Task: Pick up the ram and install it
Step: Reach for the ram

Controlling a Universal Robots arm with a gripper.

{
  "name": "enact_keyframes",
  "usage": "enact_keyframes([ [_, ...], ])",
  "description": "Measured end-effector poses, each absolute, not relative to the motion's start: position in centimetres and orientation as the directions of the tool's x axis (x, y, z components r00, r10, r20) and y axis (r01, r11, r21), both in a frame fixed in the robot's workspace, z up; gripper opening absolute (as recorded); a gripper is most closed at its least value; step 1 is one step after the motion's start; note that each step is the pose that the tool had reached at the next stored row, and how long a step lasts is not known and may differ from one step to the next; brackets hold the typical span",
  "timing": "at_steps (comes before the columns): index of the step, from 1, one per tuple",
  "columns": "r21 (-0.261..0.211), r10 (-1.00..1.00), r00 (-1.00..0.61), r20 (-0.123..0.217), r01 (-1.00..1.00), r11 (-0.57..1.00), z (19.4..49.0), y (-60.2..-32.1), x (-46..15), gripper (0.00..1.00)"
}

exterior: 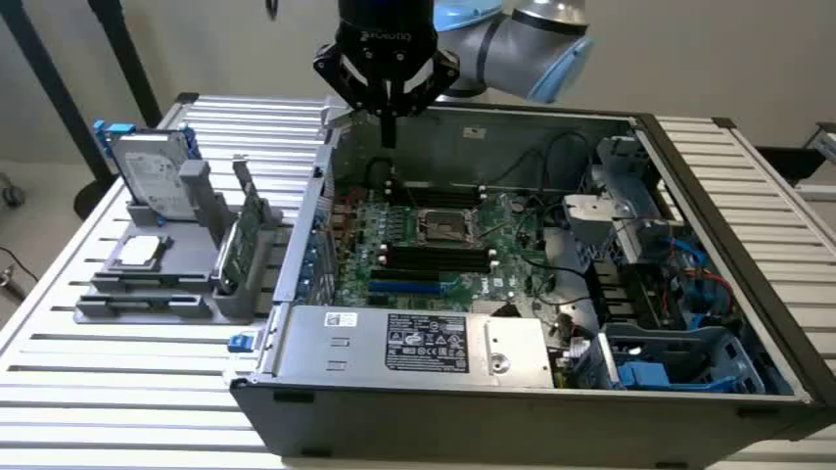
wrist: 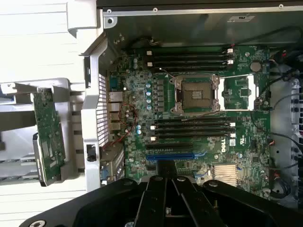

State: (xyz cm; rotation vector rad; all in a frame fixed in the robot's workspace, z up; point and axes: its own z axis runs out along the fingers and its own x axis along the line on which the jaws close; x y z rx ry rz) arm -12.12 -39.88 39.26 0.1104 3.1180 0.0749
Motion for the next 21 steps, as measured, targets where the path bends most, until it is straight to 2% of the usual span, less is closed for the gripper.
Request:
enact_keyframes([
  [13, 0.049, 0.071, -0.997, -0.019, 0.070, 0.996, 39.3, -39.9, -12.3, 0.11],
  [21, 0.049, 0.071, -0.997, -0.019, 0.070, 0.996, 39.1, -40.1, -15.8, 0.11],
])
